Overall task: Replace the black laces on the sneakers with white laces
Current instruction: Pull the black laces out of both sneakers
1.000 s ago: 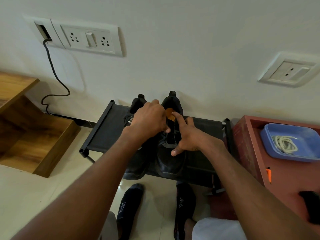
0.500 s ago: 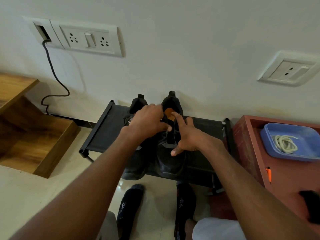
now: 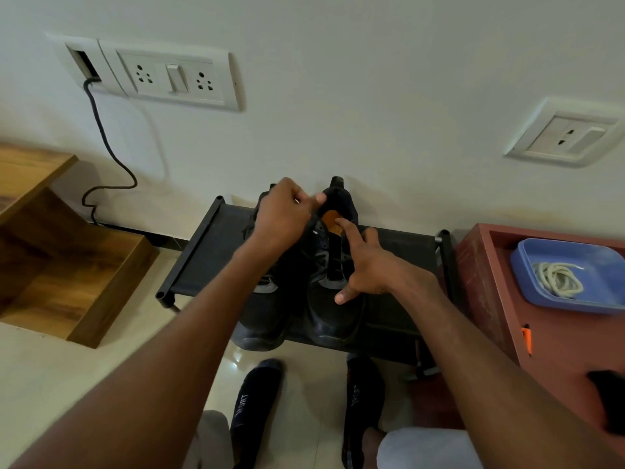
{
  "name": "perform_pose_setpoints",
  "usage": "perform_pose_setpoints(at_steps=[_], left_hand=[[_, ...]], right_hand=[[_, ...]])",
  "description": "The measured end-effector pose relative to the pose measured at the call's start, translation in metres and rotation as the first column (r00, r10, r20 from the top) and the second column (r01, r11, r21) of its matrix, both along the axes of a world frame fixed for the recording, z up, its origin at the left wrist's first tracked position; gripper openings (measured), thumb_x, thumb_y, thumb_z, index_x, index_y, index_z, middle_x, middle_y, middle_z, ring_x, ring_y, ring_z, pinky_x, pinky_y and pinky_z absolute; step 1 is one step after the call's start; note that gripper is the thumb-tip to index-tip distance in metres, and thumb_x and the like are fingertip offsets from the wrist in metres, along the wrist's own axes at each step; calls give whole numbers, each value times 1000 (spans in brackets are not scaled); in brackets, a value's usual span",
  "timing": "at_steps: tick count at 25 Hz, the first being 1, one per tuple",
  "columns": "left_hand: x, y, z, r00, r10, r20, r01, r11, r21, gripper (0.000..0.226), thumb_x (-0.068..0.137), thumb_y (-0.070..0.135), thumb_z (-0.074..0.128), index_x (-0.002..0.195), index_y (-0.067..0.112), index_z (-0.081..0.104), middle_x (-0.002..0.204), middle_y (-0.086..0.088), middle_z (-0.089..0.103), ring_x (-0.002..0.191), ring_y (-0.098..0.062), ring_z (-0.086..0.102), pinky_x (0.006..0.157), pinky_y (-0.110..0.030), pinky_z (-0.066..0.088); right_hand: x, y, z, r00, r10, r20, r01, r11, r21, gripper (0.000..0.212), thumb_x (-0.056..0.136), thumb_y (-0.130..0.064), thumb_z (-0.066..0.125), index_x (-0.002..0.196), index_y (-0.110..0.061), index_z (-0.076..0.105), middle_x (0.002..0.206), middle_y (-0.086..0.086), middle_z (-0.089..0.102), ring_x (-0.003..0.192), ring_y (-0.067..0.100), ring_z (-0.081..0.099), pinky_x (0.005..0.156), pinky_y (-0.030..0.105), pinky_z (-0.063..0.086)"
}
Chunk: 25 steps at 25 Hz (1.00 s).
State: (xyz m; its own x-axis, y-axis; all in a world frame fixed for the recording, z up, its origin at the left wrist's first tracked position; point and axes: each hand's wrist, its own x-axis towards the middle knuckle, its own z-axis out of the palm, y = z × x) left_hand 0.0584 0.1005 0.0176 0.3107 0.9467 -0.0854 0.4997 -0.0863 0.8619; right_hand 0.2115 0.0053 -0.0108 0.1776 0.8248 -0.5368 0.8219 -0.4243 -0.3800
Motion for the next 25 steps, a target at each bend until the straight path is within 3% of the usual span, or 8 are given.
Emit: perform_pose_setpoints(at_steps=[2, 5, 10, 13, 15, 18, 22, 25], left_hand=[[2, -4, -8, 911, -199, -363, 263, 955, 137, 36, 85, 46, 82, 83, 16, 62, 75, 1, 65, 67, -15, 62, 60, -29, 50], [3, -4, -12, 747, -296, -595, 434, 895, 100, 42, 80, 36, 88, 62, 18, 55, 70, -2, 62, 70, -25, 62, 64, -35, 49], [0, 2, 3, 916, -96, -389, 153, 981, 119, 38, 104, 34, 62, 70, 18, 57, 71, 1, 62, 62, -17, 57, 59, -34, 45], [-11, 6, 10, 859, 87, -505, 58, 963, 264, 27, 102, 27, 62, 76, 19, 56, 76, 13, 61, 68, -14, 51, 84, -39, 30], [-15, 2, 13, 740, 114, -663, 103, 955, 279, 9, 92, 22, 65, 87, 16, 61, 76, 3, 61, 72, -21, 55, 96, -47, 25], [-14, -10, 20, 583, 52, -810, 176, 966, 189, 10, 89, 17, 64, 98, 16, 60, 86, -1, 59, 76, -24, 55, 114, -62, 17], [-4, -16, 13, 540, -111, -834, 370, 922, 117, 69, 84, 45, 80, 142, 28, 47, 140, -10, 50, 133, -35, 50, 120, -67, 6], [4, -22, -5, 508, -316, -801, 515, 857, -11, 113, 70, 60, 87, 158, 38, 19, 150, -7, 47, 143, -33, 44, 121, -67, 2]], right_hand=[[1, 1, 1, 1000, 0, -9, 0, 1000, 2, 145, 69, -22, 98, 156, -57, -12, 165, 3, 1, 143, 49, 41, 109, 64, 47], [1, 1, 1, 1000, -10, 2, 10, 1000, -2, 145, 70, -22, 98, 158, -53, -13, 166, 4, 2, 141, 48, 44, 109, 63, 47], [3, -1, 2, 1000, -18, 3, 18, 1000, 11, 145, 69, -23, 98, 159, -49, -11, 166, 4, 6, 141, 48, 43, 109, 64, 46], [5, -1, 3, 1000, 14, -22, -14, 1000, 14, 139, 71, -24, 97, 161, -46, -6, 165, 6, 8, 145, 46, 37, 112, 62, 44], [7, 1, 8, 999, 38, 23, -40, 994, 104, 119, 76, -33, 93, 163, -36, 12, 157, 8, 20, 144, 38, 37, 114, 55, 44], [4, 4, 11, 999, -15, 43, -3, 923, 385, 55, 90, -35, 81, 140, -25, 59, 131, 1, 48, 118, 23, 55, 100, 38, 50], [-14, 3, 2, 999, -15, 35, 1, 924, 382, 14, 97, -28, 72, 109, -25, 79, 109, -1, 73, 96, 19, 69, 91, 40, 59], [-18, 0, 0, 999, -48, 19, 37, 925, 377, 11, 96, -31, 73, 103, -30, 81, 97, -5, 75, 85, 16, 70, 82, 39, 62]])
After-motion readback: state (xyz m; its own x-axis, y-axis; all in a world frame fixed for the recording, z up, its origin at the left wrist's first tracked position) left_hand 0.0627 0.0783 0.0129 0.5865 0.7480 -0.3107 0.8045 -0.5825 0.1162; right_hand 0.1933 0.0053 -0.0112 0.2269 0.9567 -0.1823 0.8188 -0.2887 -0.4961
